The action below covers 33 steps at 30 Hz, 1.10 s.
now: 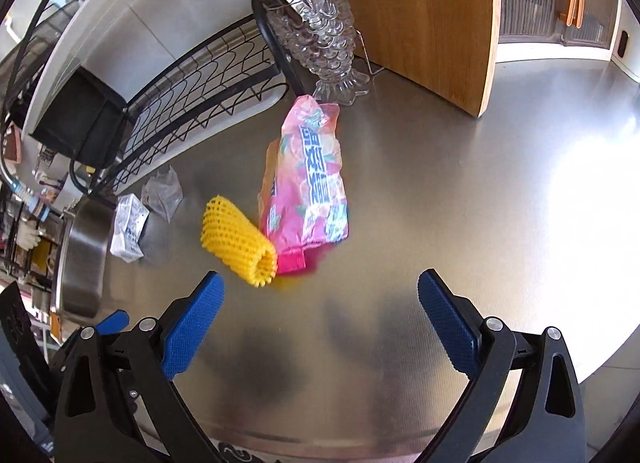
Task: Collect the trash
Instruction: 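Grasp the second yellow foam net with the left tool while the right tool grasps the pink candy bag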
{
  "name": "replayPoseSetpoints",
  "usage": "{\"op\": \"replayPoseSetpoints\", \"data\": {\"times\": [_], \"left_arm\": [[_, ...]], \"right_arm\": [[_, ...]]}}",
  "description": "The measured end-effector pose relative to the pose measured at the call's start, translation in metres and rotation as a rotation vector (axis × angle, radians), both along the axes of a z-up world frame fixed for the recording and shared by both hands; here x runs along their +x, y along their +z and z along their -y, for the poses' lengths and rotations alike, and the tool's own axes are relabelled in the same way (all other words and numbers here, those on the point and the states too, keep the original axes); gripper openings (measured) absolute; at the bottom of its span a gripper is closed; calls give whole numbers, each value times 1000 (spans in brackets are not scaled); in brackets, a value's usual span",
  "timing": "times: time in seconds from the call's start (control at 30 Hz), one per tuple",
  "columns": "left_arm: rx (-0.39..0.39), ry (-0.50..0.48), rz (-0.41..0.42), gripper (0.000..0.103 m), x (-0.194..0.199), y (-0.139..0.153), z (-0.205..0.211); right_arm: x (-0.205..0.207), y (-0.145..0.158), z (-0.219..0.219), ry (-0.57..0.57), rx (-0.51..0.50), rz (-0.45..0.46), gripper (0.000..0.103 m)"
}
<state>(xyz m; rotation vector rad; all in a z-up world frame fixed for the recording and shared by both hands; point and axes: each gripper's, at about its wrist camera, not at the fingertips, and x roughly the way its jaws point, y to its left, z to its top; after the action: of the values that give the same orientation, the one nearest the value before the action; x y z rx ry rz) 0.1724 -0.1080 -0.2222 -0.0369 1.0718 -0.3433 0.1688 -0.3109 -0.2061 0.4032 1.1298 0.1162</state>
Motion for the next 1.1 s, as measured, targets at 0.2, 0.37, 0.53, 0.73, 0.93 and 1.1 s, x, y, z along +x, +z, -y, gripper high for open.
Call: {"op": "replayPoseSetpoints", "data": {"times": [0.2,0.37,0.53,0.73,0.93,1.1], "left_arm": [[11,-11,-10,95,38,-2,26],[27,-37,-33,95,60,-13,43],[55,-39,-62,95,71,-29,48],[17,-33,-113,75,75,-44,44],[29,-35,-101,51,70,-46,38],[7,-31,-100,21,66,-47,25]], "right_arm": [[48,-7,10,30,9,-18,85],[77,-19,8,57,7,-40,85],[96,-34,-2,90,-13,-56,85],[103,-47,-22,183,-63,-57,76],[99,-47,-41,231,-139,-7,28],[95,-49,-46,244,-137,-15,4]]}}
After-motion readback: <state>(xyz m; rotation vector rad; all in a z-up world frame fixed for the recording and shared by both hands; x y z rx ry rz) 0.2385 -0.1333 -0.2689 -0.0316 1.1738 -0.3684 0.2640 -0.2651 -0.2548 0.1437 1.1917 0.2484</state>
